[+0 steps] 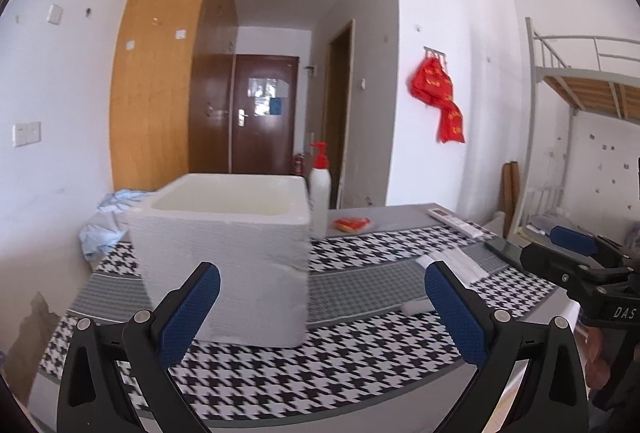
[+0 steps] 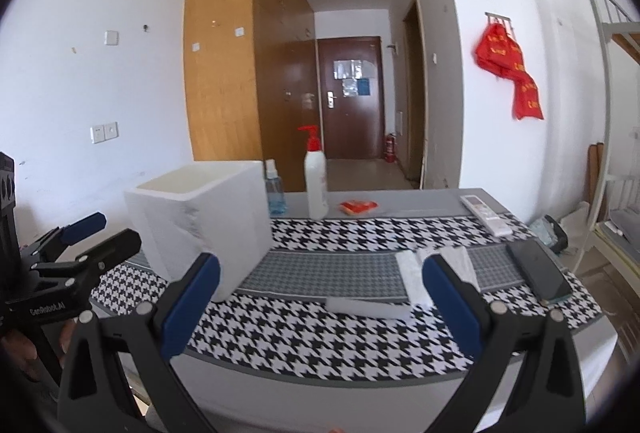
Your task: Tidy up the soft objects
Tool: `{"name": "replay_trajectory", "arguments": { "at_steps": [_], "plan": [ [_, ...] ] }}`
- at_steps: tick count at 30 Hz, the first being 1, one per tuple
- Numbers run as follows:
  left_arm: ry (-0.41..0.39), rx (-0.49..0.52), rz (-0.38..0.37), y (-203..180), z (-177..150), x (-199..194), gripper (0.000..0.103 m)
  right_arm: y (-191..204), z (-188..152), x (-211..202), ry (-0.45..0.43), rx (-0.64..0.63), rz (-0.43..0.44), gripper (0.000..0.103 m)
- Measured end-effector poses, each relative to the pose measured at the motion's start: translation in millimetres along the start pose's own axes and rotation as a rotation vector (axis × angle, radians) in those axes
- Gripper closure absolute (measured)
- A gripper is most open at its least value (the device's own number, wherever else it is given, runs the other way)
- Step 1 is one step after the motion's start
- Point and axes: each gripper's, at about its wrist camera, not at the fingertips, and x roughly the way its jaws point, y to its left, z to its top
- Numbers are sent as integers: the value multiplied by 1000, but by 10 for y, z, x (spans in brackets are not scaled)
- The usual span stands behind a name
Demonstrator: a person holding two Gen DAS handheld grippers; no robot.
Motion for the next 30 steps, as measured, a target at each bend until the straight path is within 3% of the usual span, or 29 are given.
{"name": "replay_trajectory", "arguments": {
  "at_steps": [12,30],
  "plan": [
    [47,30,-65,-265,-42,180,1,-271,-64,-60,15,14,-82,1],
    [110,103,-132,-607,-49,519,1,-665,-142,-12,57,54,-137,1]
  ]
}}
